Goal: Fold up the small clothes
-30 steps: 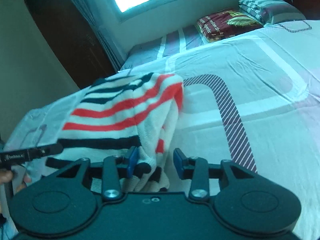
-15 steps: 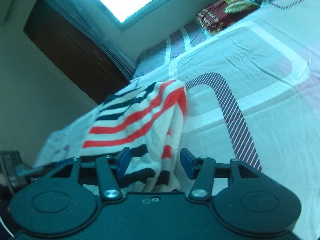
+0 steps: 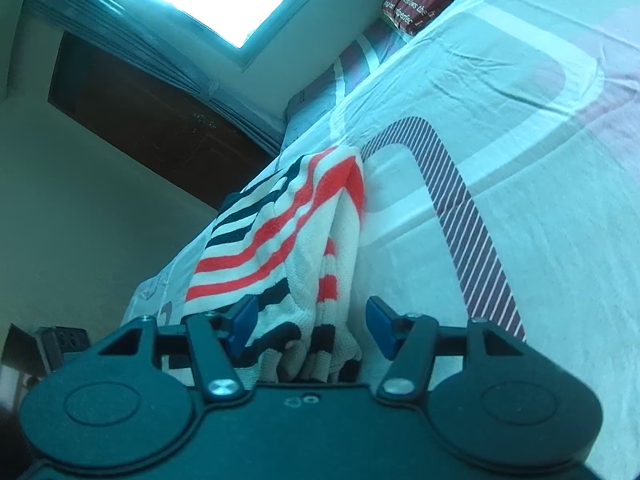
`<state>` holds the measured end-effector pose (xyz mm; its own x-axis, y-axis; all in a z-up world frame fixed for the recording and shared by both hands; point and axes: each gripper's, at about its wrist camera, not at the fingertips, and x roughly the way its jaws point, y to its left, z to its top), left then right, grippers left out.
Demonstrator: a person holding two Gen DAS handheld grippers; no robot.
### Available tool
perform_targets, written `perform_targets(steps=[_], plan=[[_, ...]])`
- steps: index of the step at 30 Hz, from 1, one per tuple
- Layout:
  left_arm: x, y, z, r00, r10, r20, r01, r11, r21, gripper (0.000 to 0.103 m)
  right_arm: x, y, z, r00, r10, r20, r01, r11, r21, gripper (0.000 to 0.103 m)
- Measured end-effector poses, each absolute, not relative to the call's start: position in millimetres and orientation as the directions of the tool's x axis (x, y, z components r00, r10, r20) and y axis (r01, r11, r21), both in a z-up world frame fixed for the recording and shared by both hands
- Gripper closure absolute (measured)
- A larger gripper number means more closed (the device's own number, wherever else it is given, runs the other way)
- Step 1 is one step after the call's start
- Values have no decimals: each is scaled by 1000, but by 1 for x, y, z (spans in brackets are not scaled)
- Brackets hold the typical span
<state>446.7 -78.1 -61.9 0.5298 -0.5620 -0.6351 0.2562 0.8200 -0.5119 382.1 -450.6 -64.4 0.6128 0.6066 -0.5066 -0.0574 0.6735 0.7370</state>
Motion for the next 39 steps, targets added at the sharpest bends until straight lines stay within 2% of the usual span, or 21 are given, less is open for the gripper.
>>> perform_targets(steps=[3, 7, 16, 19, 24, 26, 28, 34, 37, 39], plan=[[456, -63, -85, 473, -647, -598, 194, 739, -645, 26, 391, -452, -73, 583, 638, -503, -48, 644, 763, 42], [463, -57, -102, 451, -704, -549, 169, 671, -722, 26, 405, -449, -86, 540, 670, -509, -37, 623, 781, 41], [486, -68, -105, 431, -714, -552, 200, 672, -713, 26, 434, -427, -91, 484, 719, -499, -97, 611, 786, 42], [501, -73, -100, 411, -701, -583, 213, 696, -686, 34, 444, -419, -90, 470, 734, -490, -123, 604, 787, 43], [514, -77, -98, 396, -707, -586, 236, 695, -679, 34, 458, -406, -90, 464, 734, -496, -163, 621, 766, 43], [514, -75, -101, 402, -721, -565, 242, 679, -694, 34, 456, -404, -89, 469, 727, -501, -179, 634, 752, 47], [512, -74, -103, 415, -721, -555, 248, 677, -693, 37, 455, -403, -87, 481, 707, -519, -180, 659, 730, 59], [508, -93, -87, 445, -632, -635, 276, 771, -574, 47, 449, -384, -75, 516, 612, -600, -193, 765, 614, 64], [505, -92, -81, 456, -638, -620, 278, 764, -582, 53, 444, -375, -64, 531, 567, -630, -194, 805, 561, 67], [501, -89, -76, 465, -653, -598, 285, 750, -597, 54, 439, -372, -56, 547, 569, -614, -220, 805, 551, 69]])
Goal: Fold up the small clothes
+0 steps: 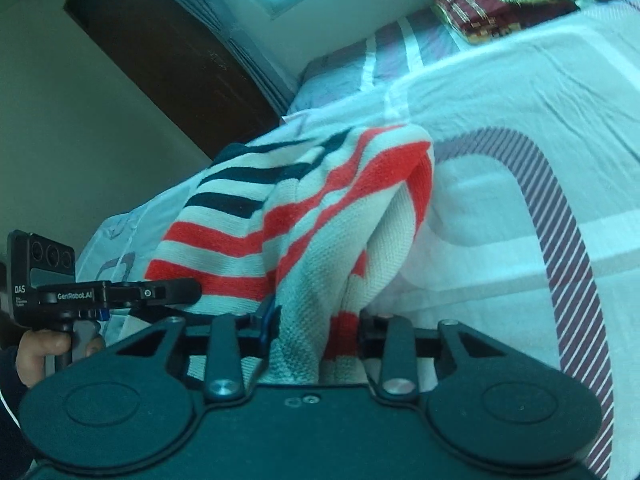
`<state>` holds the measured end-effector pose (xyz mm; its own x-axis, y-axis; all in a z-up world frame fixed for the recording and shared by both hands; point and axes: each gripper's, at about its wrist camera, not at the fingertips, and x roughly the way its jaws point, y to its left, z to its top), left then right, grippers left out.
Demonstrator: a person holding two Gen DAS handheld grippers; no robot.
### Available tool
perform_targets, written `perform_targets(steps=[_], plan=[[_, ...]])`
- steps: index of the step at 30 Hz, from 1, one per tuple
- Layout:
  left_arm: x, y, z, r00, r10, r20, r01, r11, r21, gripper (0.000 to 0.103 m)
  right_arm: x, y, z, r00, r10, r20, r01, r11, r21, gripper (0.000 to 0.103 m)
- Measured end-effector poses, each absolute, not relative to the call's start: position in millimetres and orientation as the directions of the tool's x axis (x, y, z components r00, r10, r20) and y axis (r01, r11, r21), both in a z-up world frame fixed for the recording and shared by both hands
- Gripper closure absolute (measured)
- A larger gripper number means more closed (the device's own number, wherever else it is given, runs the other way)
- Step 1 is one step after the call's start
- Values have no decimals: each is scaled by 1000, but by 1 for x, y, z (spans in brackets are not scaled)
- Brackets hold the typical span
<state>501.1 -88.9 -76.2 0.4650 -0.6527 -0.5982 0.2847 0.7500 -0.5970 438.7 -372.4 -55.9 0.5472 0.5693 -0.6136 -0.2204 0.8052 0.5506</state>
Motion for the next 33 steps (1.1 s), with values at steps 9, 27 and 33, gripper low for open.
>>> perform_targets(steps=[9, 27, 33], plan=[[485, -76, -50, 471, -684, -557, 339, 723, -602, 55, 418, -363, -23, 584, 568, -580, -261, 808, 529, 69], [359, 104, -8, 567, -611, -552, 259, 769, -585, 55, 353, -192, 20, 522, 667, -532, -407, 742, 532, 69], [321, 169, -33, 577, -590, -566, 181, 767, -615, 55, 338, -132, 8, 462, 698, -547, -434, 716, 547, 69]])
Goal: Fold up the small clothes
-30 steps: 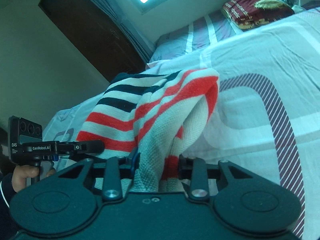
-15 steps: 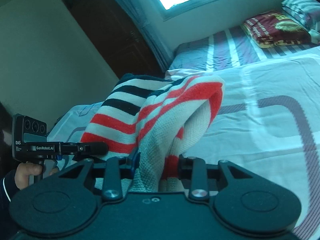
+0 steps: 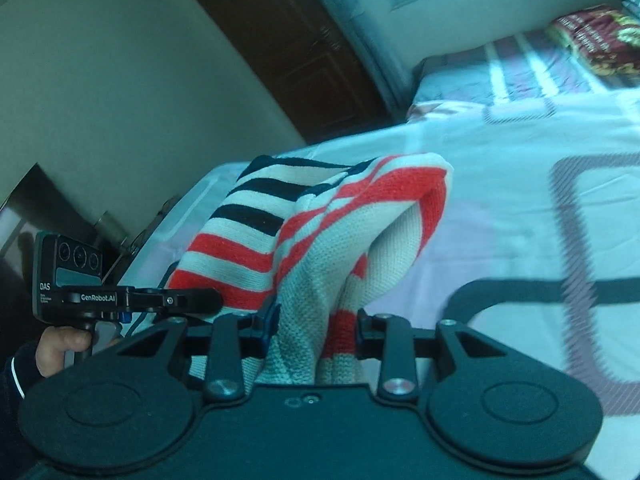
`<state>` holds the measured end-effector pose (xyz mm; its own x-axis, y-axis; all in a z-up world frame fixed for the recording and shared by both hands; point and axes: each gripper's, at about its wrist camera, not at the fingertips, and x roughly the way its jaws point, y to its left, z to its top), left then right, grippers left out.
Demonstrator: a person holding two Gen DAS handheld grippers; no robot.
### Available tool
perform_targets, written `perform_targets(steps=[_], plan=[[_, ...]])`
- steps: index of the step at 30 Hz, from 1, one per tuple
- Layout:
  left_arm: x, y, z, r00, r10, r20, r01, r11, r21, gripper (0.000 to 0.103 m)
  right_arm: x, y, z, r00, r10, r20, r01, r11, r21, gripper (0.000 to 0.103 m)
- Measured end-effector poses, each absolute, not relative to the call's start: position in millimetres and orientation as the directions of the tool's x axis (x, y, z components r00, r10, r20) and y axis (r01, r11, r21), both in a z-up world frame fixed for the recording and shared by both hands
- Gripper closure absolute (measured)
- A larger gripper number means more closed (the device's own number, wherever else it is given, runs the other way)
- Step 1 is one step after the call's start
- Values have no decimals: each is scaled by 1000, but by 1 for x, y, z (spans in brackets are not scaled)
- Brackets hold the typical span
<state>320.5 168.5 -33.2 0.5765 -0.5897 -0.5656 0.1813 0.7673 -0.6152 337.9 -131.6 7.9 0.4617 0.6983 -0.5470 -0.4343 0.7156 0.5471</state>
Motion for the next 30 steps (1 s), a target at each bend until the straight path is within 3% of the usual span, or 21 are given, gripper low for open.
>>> perform_targets(steps=[9, 11, 13, 17, 18, 21, 23, 26, 28, 30], plan=[[269, 236, -98, 558, -553, -619, 54, 768, -638, 54, 328, -77, -49, 330, 738, -589, -378, 675, 633, 69], [262, 245, -113, 577, -576, -579, 47, 731, -681, 51, 328, -76, -69, 319, 721, -615, -360, 692, 625, 69], [258, 247, -125, 592, -582, -558, 62, 722, -689, 48, 329, -88, -84, 308, 767, -563, -317, 640, 700, 70], [254, 248, -130, 606, -589, -535, 64, 707, -705, 48, 324, -88, -79, 302, 766, -567, -329, 642, 693, 68], [253, 248, -127, 607, -578, -545, 62, 718, -693, 48, 325, -89, -75, 299, 761, -576, -329, 649, 686, 65], [251, 247, -102, 639, -527, -560, 73, 767, -638, 45, 324, -102, -58, 355, 730, -584, -328, 682, 654, 40], [254, 254, -94, 662, -502, -557, 63, 778, -625, 42, 335, -112, -56, 371, 742, -559, -309, 666, 679, 40], [267, 260, -94, 665, -483, -570, 23, 776, -630, 40, 353, -114, -58, 410, 728, -549, -273, 673, 687, 49], [273, 254, -95, 660, -466, -589, 15, 792, -610, 40, 361, -109, -59, 434, 703, -563, -274, 699, 661, 61], [278, 251, -98, 659, -460, -595, -10, 785, -619, 40, 364, -109, -58, 446, 692, -567, -290, 711, 640, 63]])
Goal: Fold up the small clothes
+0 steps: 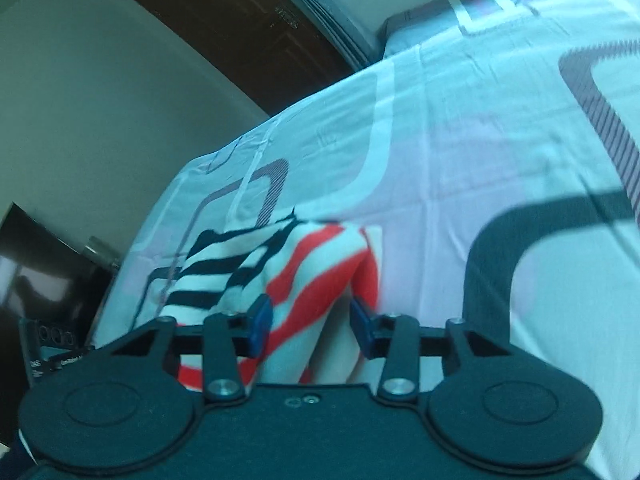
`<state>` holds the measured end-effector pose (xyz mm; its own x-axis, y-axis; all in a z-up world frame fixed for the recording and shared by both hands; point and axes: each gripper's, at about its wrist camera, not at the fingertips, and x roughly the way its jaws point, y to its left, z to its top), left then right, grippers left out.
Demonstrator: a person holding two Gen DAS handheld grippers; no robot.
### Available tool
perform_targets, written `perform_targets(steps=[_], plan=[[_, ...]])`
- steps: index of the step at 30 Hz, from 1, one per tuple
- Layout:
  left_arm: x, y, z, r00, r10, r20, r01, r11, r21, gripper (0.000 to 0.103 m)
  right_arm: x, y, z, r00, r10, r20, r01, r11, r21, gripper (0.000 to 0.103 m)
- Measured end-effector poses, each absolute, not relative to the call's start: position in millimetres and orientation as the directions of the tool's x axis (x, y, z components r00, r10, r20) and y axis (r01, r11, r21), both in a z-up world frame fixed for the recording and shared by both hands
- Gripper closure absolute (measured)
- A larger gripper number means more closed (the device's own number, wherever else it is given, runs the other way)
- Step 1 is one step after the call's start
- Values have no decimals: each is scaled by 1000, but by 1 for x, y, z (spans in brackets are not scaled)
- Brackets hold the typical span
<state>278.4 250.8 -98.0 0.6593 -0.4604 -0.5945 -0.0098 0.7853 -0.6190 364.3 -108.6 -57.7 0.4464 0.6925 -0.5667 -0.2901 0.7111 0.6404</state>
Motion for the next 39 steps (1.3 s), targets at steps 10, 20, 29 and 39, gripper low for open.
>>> perform_targets(steps=[10, 20, 29, 39], plan=[[281, 226, -92, 673, -345, -655, -28, 872, -488, 33, 360, -87, -54, 546, 577, -607, -447, 813, 371, 94], [225, 198, -39, 722, -142, -677, -24, 973, -230, 22, 307, -89, -9, 525, 558, -642, -476, 818, 322, 78], [175, 180, -50, 742, -130, -658, -6, 980, -201, 20, 208, -35, -29, 602, 371, -707, -637, 757, -145, 86], [186, 183, -79, 755, -113, -646, -42, 974, -221, 0, 230, -41, -43, 620, 344, -705, -555, 828, -84, 80]])
